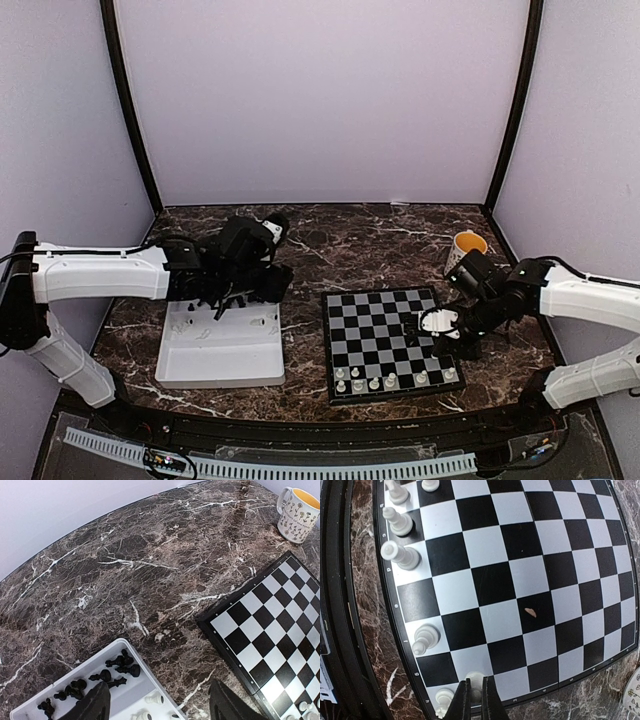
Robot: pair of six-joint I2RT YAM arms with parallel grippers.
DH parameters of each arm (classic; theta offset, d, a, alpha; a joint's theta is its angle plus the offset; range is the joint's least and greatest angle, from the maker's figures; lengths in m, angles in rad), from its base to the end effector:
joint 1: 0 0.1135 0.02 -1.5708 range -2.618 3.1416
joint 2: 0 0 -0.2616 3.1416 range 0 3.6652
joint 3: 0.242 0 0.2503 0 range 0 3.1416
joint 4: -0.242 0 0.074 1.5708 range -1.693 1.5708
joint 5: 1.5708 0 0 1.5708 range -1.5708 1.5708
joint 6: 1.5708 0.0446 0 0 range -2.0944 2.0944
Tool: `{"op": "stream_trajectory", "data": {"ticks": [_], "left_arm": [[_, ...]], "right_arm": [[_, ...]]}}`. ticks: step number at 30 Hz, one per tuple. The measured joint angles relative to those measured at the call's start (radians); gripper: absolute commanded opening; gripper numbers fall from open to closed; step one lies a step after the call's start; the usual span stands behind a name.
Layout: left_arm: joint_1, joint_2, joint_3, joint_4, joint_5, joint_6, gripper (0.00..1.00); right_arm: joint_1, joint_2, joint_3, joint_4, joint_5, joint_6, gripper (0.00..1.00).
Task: Set up the chess pieces on the board
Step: Place the pawn at h2.
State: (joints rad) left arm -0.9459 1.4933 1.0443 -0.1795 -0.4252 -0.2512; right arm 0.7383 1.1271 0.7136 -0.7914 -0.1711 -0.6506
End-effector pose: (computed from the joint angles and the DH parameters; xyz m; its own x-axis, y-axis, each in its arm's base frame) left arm 0.2123 -0.2629 0.2555 -0.4683 0.2621 -0.8438 0.4411 0.8968 0.0338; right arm 0.1402 0.1379 0.1969 -0.1206 -0.9167 -0.3810 -0.9819 0.1667 -0.0902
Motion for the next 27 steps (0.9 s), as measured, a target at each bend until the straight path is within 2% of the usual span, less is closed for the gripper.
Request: {"op": "stream_trajectory", "data": {"ticks": [27], "left_arm": [[0.001,0.003,0.000,-0.003,0.008,-0.034,0.70]], "right_arm": [[-0.079,0.056,-0.048,-0.003,0.032,-0.045,0.04]]}}
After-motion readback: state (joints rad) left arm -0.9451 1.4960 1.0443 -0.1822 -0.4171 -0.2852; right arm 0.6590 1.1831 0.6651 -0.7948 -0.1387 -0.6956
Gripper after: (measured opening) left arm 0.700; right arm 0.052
